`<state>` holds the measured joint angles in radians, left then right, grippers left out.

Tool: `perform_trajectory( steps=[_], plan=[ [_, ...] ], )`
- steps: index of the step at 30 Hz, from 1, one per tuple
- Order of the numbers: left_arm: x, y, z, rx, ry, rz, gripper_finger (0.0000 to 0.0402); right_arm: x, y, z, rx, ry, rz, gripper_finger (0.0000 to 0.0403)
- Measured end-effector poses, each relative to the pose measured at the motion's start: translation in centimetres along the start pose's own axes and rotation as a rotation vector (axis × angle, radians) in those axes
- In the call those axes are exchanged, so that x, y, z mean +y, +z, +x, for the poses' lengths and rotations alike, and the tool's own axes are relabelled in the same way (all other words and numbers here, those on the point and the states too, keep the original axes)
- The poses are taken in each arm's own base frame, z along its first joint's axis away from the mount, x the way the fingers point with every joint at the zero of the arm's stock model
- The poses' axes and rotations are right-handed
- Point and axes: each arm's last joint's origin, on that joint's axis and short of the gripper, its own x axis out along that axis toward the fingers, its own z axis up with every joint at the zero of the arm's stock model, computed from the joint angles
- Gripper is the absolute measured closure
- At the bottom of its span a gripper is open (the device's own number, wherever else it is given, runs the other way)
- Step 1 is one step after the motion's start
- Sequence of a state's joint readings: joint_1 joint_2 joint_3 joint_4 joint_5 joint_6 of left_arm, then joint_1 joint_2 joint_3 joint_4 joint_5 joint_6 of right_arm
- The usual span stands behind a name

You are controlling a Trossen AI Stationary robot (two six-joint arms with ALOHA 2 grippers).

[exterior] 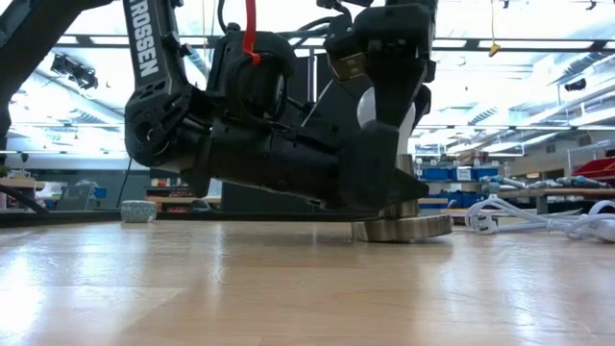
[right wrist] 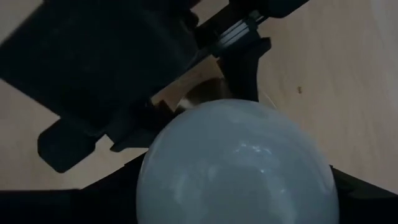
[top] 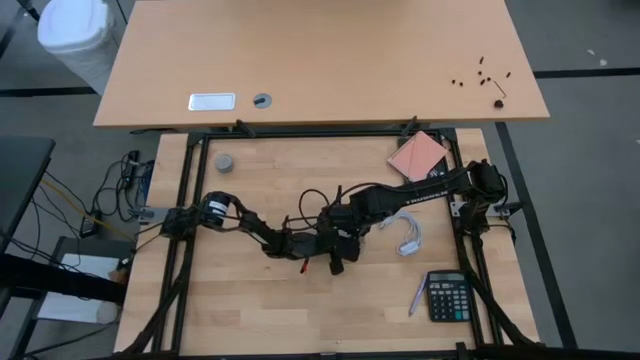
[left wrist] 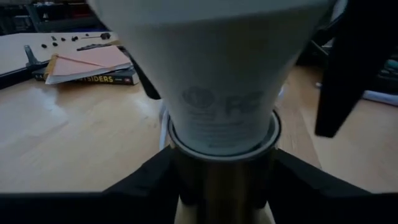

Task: Screw lightbulb
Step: Remove the white lightbulb from the golden lamp

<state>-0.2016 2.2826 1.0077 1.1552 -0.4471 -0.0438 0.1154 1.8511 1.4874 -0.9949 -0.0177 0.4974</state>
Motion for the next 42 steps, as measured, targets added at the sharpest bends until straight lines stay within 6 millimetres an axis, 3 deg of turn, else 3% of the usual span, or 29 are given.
perform_trajectory(
  steps=[4,13,18,26,30,34,42],
  plan=[
    [-0.03,-0.04,0.00,0.005,-0.011,0.012,0.0224,-0.04,-0.11,0.02,0.011,-0.003,-0.029,0.0134],
    [-0.04,-0.10,0.01,0.017,-0.015,0.026,0.0209,-0.09,-0.22,0.01,0.025,-0.002,-0.238,0.0136],
    [-0.10,-0.11,0.02,0.018,-0.043,0.044,0.0213,-0.14,-0.35,0.01,0.041,0.004,-0.484,0.0134],
    [-0.11,-0.12,0.02,0.019,-0.048,0.048,0.0213,-0.33,-0.41,0.00,0.058,-0.032,-1.105,0.0133],
    [-0.09,-0.11,0.03,0.019,-0.048,0.044,0.0213,-0.44,-0.43,-0.02,0.076,-0.062,-1.325,0.0133],
    [-0.09,-0.12,0.03,0.019,-0.051,0.041,0.0213,-0.44,-0.40,-0.02,0.075,-0.067,-1.362,0.0133],
    [-0.30,-0.16,-0.04,0.023,-0.078,0.040,0.0213,0.15,-0.64,-0.09,0.054,-0.034,-1.138,0.0100]
  ],
)
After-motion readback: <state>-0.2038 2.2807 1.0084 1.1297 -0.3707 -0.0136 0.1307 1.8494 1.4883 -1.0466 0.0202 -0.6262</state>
